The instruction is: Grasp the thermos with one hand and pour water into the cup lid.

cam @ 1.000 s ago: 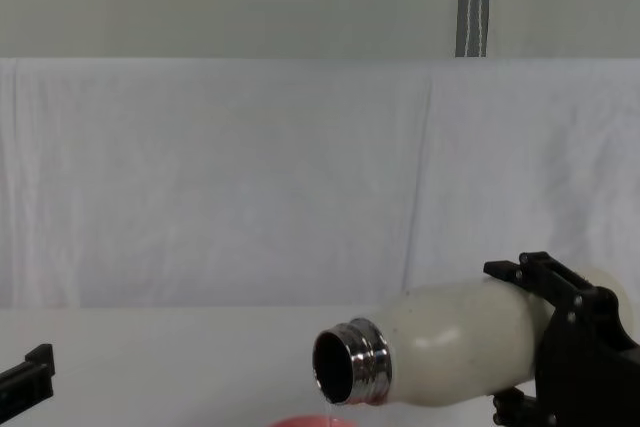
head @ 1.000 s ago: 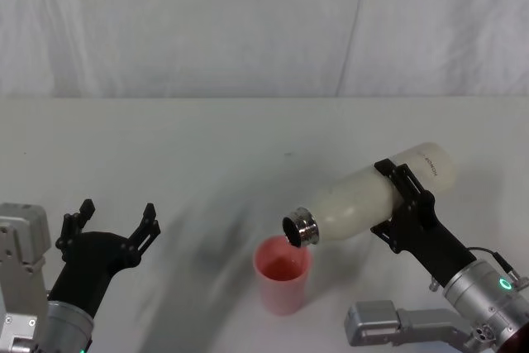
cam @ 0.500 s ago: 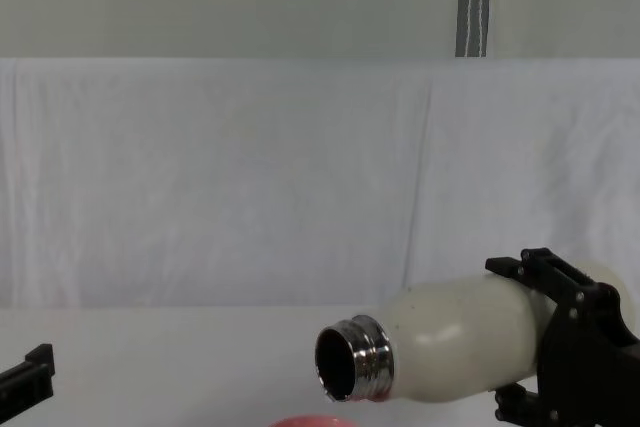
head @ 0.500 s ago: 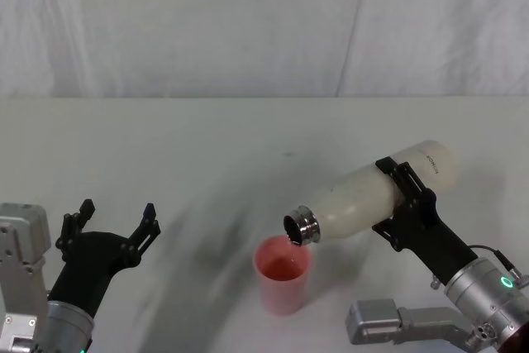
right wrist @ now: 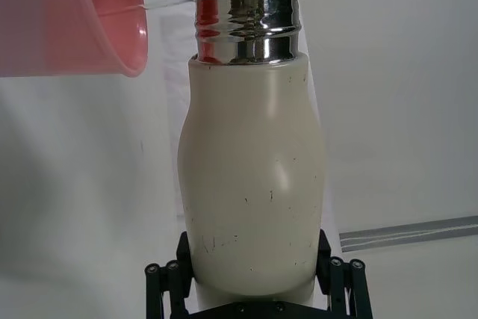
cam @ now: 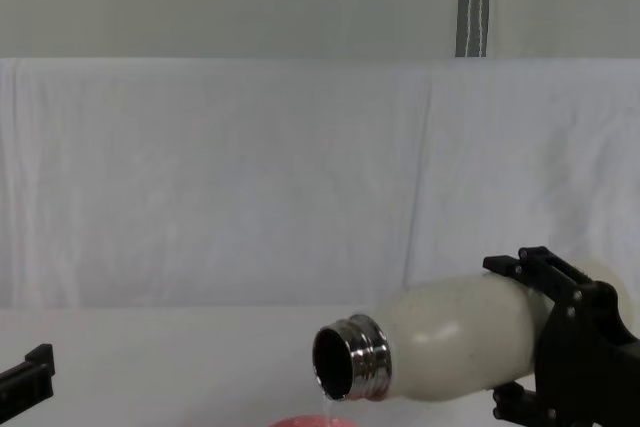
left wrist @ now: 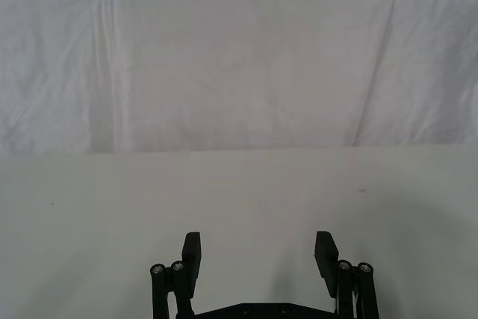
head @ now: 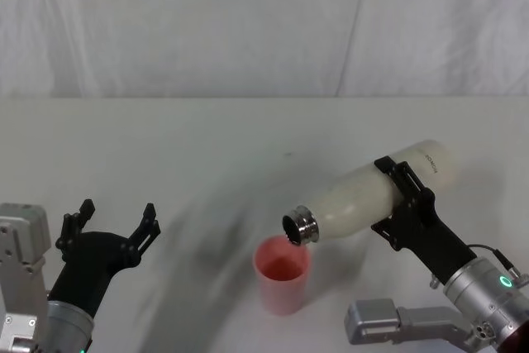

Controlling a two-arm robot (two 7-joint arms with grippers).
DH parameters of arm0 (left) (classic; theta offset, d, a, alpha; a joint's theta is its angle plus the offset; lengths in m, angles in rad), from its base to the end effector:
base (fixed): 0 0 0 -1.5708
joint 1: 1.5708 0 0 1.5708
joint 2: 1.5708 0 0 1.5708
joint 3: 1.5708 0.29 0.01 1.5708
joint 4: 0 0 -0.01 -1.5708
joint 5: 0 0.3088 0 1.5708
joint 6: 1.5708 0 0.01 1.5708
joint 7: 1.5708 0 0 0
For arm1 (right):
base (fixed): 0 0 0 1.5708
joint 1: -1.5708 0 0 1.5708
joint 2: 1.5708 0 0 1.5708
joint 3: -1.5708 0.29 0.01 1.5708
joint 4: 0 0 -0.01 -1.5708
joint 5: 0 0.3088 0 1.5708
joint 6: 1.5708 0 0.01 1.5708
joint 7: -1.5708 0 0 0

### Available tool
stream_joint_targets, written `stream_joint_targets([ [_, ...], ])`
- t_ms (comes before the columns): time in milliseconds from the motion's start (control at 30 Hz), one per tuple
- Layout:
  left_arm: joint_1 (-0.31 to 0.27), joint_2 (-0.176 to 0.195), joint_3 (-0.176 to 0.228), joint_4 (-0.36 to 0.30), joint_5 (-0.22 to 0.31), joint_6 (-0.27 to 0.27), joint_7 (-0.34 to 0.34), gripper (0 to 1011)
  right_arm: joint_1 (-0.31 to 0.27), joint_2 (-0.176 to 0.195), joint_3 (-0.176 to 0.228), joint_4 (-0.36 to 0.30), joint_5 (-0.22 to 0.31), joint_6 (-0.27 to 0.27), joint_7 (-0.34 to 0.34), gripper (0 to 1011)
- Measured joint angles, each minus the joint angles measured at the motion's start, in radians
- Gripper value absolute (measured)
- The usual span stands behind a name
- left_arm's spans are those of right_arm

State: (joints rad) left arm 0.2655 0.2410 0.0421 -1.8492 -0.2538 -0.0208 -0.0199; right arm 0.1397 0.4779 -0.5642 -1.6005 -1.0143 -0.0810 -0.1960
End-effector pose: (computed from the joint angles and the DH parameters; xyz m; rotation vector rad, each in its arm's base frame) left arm 0.2529 0.0376 -0.2853 -0.0380 0.0140 1.4460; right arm 0.3220 0.0233 -0.2968 -0.6617 -1.4013 -0.8718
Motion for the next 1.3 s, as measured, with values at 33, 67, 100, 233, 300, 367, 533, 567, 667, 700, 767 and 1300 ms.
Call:
stream_joint_targets([
  [33, 0.000, 0.000, 0.000, 0.000, 0.000, 0.000, 0.000, 1001, 0.001, 0.000, 0.000, 0.000, 0.000, 0.000, 0.000, 950],
  [67, 0.000, 0.000, 0.000, 0.000, 0.000, 0.000, 0.000, 1001, 0.001, -0.001, 0.000, 0.000, 0.000, 0.000, 0.000, 950],
  [100, 0.000, 0.000, 0.000, 0.000, 0.000, 0.000, 0.000, 1001, 0.002, -0.001, -0.001, 0.000, 0.000, 0.000, 0.000, 950],
  [233, 0.000, 0.000, 0.000, 0.000, 0.000, 0.000, 0.000, 1001, 0.003, -0.001, -0.001, 0.001, 0.000, -0.001, 0.000, 950],
  [300, 0.000, 0.000, 0.000, 0.000, 0.000, 0.000, 0.000, 1001, 0.003, 0.000, -0.001, 0.001, 0.000, -0.001, 0.000, 950],
  [367, 0.000, 0.000, 0.000, 0.000, 0.000, 0.000, 0.000, 1001, 0.003, 0.000, -0.001, 0.002, 0.000, -0.001, 0.000, 950],
  [533, 0.000, 0.000, 0.000, 0.000, 0.000, 0.000, 0.000, 1001, 0.004, 0.000, -0.002, 0.003, 0.000, -0.001, 0.000, 950],
  [567, 0.000, 0.000, 0.000, 0.000, 0.000, 0.000, 0.000, 1001, 0.004, 0.000, -0.002, 0.003, 0.000, -0.001, 0.000, 950],
  [667, 0.000, 0.000, 0.000, 0.000, 0.000, 0.000, 0.000, 1001, 0.003, 0.000, -0.002, 0.003, 0.000, -0.001, 0.000, 950],
  [700, 0.000, 0.000, 0.000, 0.000, 0.000, 0.000, 0.000, 1001, 0.003, 0.000, -0.002, 0.003, 0.000, -0.001, 0.000, 950],
  [767, 0.000, 0.000, 0.000, 0.000, 0.000, 0.000, 0.000, 1001, 0.002, 0.000, -0.002, 0.002, 0.000, -0.001, 0.000, 950],
  [1300, 0.000, 0.000, 0.000, 0.000, 0.000, 0.000, 0.000, 1001, 0.002, 0.000, -0.002, 0.002, 0.001, -0.002, 0.000, 950],
])
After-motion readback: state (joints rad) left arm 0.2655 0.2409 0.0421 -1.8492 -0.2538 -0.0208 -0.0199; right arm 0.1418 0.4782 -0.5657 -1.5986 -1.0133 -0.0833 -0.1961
